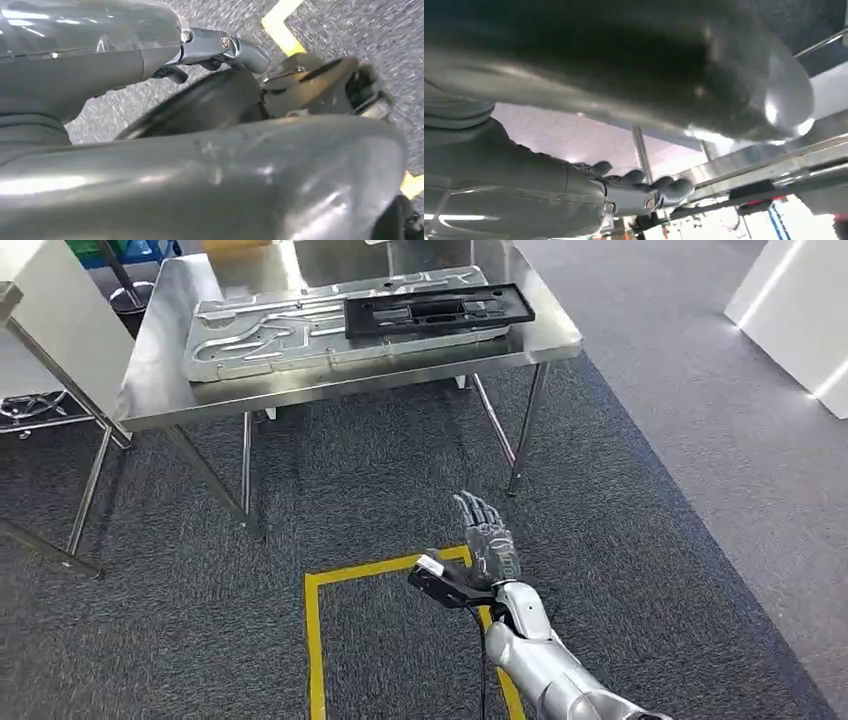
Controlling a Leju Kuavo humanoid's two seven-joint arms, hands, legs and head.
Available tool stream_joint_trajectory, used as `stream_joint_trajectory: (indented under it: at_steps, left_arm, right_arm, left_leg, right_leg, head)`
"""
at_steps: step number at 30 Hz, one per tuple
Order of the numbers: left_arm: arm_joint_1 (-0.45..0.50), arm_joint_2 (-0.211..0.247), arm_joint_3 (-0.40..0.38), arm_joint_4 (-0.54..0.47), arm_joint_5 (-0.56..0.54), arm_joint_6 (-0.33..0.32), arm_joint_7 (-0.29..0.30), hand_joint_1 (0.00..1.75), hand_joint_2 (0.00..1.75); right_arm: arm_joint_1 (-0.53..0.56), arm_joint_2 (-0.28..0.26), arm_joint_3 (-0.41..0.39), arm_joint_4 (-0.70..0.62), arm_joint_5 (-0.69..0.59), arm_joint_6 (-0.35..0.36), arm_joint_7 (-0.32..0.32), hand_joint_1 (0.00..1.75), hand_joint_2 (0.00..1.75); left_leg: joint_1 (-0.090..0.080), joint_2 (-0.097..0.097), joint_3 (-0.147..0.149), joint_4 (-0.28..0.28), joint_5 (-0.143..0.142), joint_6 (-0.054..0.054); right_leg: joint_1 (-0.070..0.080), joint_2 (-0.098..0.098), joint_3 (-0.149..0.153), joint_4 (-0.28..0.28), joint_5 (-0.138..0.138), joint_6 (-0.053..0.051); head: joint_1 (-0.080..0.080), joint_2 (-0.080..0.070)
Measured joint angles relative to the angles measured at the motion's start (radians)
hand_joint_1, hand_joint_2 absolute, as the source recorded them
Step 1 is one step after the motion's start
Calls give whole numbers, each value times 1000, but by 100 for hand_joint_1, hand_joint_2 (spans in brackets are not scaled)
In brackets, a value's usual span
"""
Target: Take the parts from the cabinet and place them on the table.
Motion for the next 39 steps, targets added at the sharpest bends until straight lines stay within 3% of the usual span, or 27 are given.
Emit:
stream_joint_trajectory:
  at_steps: [2, 3, 4, 6, 7, 8, 12, 13, 15, 17, 18, 19, 20, 22, 23, 25, 27, 28, 29, 30, 32, 33, 34, 35, 37, 38, 39]
  left_arm:
    - [-1, 0, 0, 0, 0, 0, 0, 0, 0]
    - [-1, 0, 0, 0, 0, 0, 0, 0, 0]
    - [0, 0, 0, 0, 0, 0, 0, 0, 0]
    - [1, 0, 0, 0, 0, 0, 0, 0, 0]
    - [0, 0, 0, 0, 0, 0, 0, 0, 0]
    - [-3, 1, 0, 0, 0, 0, 0, 0, 0]
    - [0, 1, 0, 0, 0, 0, 0, 0, 0]
    - [1, 1, 0, 0, 0, 0, 0, 0, 0]
    - [-3, 1, 0, 0, 0, 1, 0, 0, 0]
    - [-6, -1, 0, 0, 0, 1, 0, 0, 0]
    - [-4, -1, 0, 0, 0, 1, 0, 0, 0]
    - [-2, -1, 0, 0, 0, 1, 0, 0, 0]
    - [0, -1, 0, 0, 0, 1, 0, 0, 0]
    - [-1, -2, 0, 0, 0, 1, 0, 0, 0]
    - [-2, -2, 0, 0, 0, 1, 0, 0, 0]
    - [-4, -4, 0, 0, 0, 1, 0, 0, 0]
    - [1, -5, 0, 0, 0, 1, 0, 0, 0]
    - [3, -4, 0, 0, 0, 1, 0, 0, 0]
    - [4, -4, 0, 0, 0, 1, 0, 0, 0]
    - [2, -4, 0, 0, 0, 1, 0, 0, 0]
    - [-2, -4, 0, 0, 0, 1, 0, 0, 0]
    - [-1, -4, 0, 0, 0, 1, 0, 0, 0]
    - [0, -4, 0, 0, 0, 1, 0, 0, 0]
    - [0, -4, 0, 0, 0, 1, 0, 0, 0]
    - [0, -3, 0, 0, 0, 1, 0, 0, 0]
    - [-1, -3, 0, 0, 0, 1, 0, 0, 0]
    - [-4, -3, 0, 0, 0, 1, 0, 0, 0]
  right_arm:
    - [3, -1, 0, 0, 0, 0, 0, 0, 0]
    - [4, 0, 0, 0, 0, 0, 0, 0, 0]
    - [4, 0, 0, 0, 0, 0, 0, 0, 0]
    - [2, 0, 0, 0, 0, 0, 0, 0, 0]
    - [1, 0, 0, 0, 0, 0, 0, 0, 0]
    - [1, 0, 0, 0, 0, 0, 0, 0, 0]
    - [-1, 4, 0, -1, 0, 0, 0, 0, 0]
    - [-2, 4, 0, -5, 0, 0, 0, 0, 0]
    - [-4, 3, 0, -5, 0, 0, 0, 0, 0]
    - [3, -1, -1, -4, 0, 0, 0, 0, 0]
    - [6, -3, -1, -4, 0, 0, 0, 0, 0]
    - [7, -5, -1, -4, 0, 0, 0, 0, 0]
    - [7, -5, -1, -4, 0, 0, 0, 0, 0]
    - [4, -5, -1, -5, 0, 0, 0, 0, 0]
    - [3, -5, -1, -5, 0, 0, 0, 0, 0]
    - [3, -6, -2, -5, 0, 0, 0, 0, 0]
    - [1, -5, -2, -5, 0, 0, 0, 0, 0]
    - [-1, -2, -2, -5, 0, 0, 0, 0, 0]
    - [-2, -1, -2, -5, 0, 0, 0, 0, 0]
    - [-2, 0, -2, -6, 0, -1, 0, 0, 0]
    - [1, -2, -2, -5, 0, 0, 0, 0, 0]
    - [3, -3, -2, -5, 0, 0, 0, 0, 0]
    - [3, -2, -2, -5, 0, 0, 0, 0, 0]
    - [3, -2, -2, -5, 0, 0, 0, 0, 0]
    - [2, -2, -2, -5, 0, 0, 0, 0, 0]
    - [1, -2, -2, -5, 0, -1, 0, 0, 0]
    - [0, -3, -2, -5, 0, -1, 0, 0, 0]
  left_leg:
    - [0, 9, -65, 166, -75, 2]
    - [-1, 10, -73, 201, -84, 4]
    - [-3, 12, -55, 181, -71, 8]
    - [-9, 27, 50, 19, -4, 21]
    - [-16, 63, 107, -77, 24, 34]
    - [-32, 115, 123, -110, 0, 49]
    - [-37, 66, 114, -121, 16, 63]
    - [-23, 55, 122, -134, 25, 70]
    - [-24, 36, 119, -140, 32, 80]
    - [-25, 8, 113, -139, 35, 83]
    - [-25, -6, 111, -138, 36, 83]
    - [-25, -18, 110, -136, 37, 82]
    - [-25, -33, 110, -134, 38, 80]
    - [-25, -59, 110, -131, 39, 76]
    - [-23, -69, 108, -131, 41, 72]
    - [-24, -87, 99, -131, 47, 58]
    - [-19, -105, 98, -141, 54, 43]
    - [-24, -103, 93, -139, 53, 38]
    - [-26, -53, 88, -122, 39, 36]
    - [-24, -16, 64, -71, 0, 31]
    - [-19, 6, -9, 91, -78, 20]
    - [-17, 9, -38, 156, -99, 15]
    - [-15, 11, -43, 172, -94, 12]
    - [-13, 14, -21, 133, -67, 10]
    - [-12, 37, 79, -41, 11, 11]
    - [-13, 74, 121, -122, 25, 15]
    - [-24, 95, 127, -130, 14, 30]
  right_leg:
    - [11, -25, -7, 1, 2, -4]
    - [15, -38, -10, 3, 2, -5]
    - [18, -49, -11, 4, 1, -5]
    - [23, -73, -9, 6, -1, -6]
    - [25, -82, -6, 8, -4, -4]
    - [31, -93, -7, 8, -6, 1]
    - [33, -127, -2, 4, -4, 21]
    - [29, -120, -2, 7, -13, 28]
    - [21, -29, -39, 95, -74, 36]
    - [18, -5, -122, 265, -148, 43]
    - [18, -3, -147, 312, -155, 44]
    - [18, -3, -150, 310, -138, 44]
    - [17, -1, -129, 262, -99, 42]
    - [15, 25, -41, 77, -1, 34]
    - [14, 74, -12, 12, 2, 27]
    - [17, 62, -10, 1, 4, 23]
    - [22, 45, -10, -3, 8, 11]
    - [6, 33, -6, -18, 18, 1]
    - [10, 22, -2, -26, 22, -3]
    - [11, 10, -1, -27, 23, -12]
    - [14, -18, -5, -25, 21, -13]
    - [15, -32, -7, -24, 21, -13]
    - [15, -44, -8, -21, 20, -12]
    - [14, -56, -9, -19, 18, -10]
    - [14, -79, -6, -13, 11, -3]
    - [15, -88, -4, -9, 6, 3]
    - [24, -97, -6, -5, 1, 11]
  head:
    - [0, 0]
    - [0, 0]
    - [0, 0]
    - [0, 0]
    - [0, 0]
    - [1, 0]
    - [1, 0]
    - [1, 0]
    - [2, 0]
    - [3, 0]
    - [3, 0]
    - [3, 0]
    - [3, 0]
    - [3, 0]
    - [3, 0]
    - [3, 0]
    - [3, 0]
    - [2, 0]
    - [0, 0]
    - [-10, 0]
    - [-10, 0]
    - [-10, 0]
    - [-10, 0]
    - [-10, 0]
    - [-10, 0]
    - [-10, 0]
    - [-10, 0]
